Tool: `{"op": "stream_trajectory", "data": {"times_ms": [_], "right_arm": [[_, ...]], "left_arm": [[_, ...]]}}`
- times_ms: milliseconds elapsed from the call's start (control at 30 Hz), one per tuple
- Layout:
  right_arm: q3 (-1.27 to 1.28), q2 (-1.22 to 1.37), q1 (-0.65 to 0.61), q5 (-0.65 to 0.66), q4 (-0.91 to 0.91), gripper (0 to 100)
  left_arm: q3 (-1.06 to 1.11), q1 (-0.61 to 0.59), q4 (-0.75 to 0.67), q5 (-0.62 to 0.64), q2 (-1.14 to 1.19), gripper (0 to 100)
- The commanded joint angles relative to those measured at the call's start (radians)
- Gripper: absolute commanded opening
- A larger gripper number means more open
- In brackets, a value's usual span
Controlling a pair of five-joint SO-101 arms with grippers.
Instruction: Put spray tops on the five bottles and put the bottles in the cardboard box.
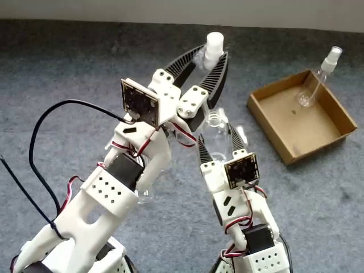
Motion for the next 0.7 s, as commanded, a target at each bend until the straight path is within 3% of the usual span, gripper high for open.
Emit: {"op": "stream_trajectory", "data": {"times_ms": [0, 467, 667], "right_arm": [[0.068, -0.025, -0.01, 0.009, 0.001, 13.9], [0.068, -0.025, -0.01, 0.009, 0.002, 13.9], [0.068, -0.025, -0.01, 0.009, 0.002, 13.9]], "left_arm": [[-0.068, -0.012, -0.02, 0.0, -0.008, 4], [-0.111, -0.01, -0.014, 0.002, -0.005, 4], [-0.033, -0.01, -0.018, 0.002, -0.008, 4]]}}
